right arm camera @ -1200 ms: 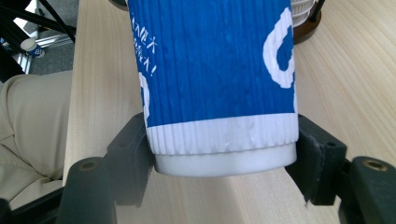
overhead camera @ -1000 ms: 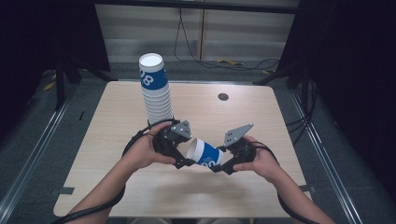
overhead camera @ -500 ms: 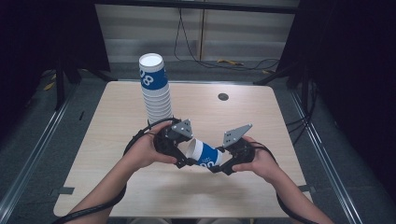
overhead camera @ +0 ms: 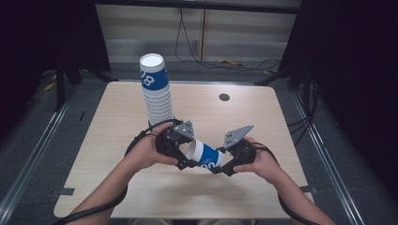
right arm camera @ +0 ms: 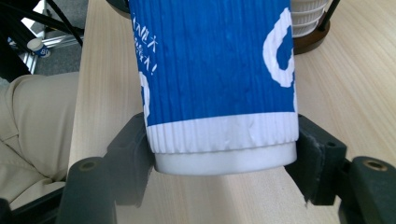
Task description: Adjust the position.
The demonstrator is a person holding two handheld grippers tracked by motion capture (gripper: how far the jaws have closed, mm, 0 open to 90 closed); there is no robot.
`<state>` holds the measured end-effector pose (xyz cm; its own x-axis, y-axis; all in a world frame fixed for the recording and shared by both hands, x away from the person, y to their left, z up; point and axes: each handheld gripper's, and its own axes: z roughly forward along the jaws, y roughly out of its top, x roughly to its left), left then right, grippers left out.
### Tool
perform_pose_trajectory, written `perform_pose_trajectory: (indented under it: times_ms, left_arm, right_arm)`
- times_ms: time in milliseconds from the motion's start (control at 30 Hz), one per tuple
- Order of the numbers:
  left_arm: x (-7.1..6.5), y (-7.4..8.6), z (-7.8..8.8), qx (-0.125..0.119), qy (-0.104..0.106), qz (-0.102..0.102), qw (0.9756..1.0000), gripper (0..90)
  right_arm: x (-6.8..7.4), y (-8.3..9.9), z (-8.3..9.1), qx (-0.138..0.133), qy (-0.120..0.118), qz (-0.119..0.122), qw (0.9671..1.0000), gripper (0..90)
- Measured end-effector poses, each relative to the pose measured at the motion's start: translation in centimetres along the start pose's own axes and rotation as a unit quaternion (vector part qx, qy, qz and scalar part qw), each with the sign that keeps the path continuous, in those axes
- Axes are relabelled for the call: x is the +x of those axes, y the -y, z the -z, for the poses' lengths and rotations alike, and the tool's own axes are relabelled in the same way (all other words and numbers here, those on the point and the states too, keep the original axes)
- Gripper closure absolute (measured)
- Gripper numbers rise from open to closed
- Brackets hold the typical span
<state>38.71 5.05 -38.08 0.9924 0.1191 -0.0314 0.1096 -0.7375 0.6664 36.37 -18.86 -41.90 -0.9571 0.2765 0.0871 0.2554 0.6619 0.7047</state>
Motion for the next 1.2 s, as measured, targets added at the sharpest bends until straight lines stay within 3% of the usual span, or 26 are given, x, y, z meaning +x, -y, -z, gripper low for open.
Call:
perform_pose_trajectory:
  times_ms: [400,767,967,1200]
  left_arm:
    - [0.0,-0.2,-0.1,-0.002,0.008,0.012,0.9999,14.6]
    - [-0.3,-0.7,0.4,0.018,0.001,0.000,0.9998,16.6]
    - [-0.4,-0.9,0.4,0.020,0.002,-0.008,0.9998,17.0]
    - [-0.5,-1.2,0.5,0.020,-0.002,-0.012,0.9997,17.5]
  right_arm:
    - [0.1,-0.1,0.0,-0.005,-0.003,0.003,1.0000,30.7]
    - [0.1,-0.2,-0.4,-0.007,-0.004,0.007,0.9999,30.6]
    - [0.2,-0.1,-0.6,0.001,-0.005,0.014,0.9999,30.6]
    - [0.1,-0.1,-0.8,0.004,-0.007,0.007,0.9999,30.5]
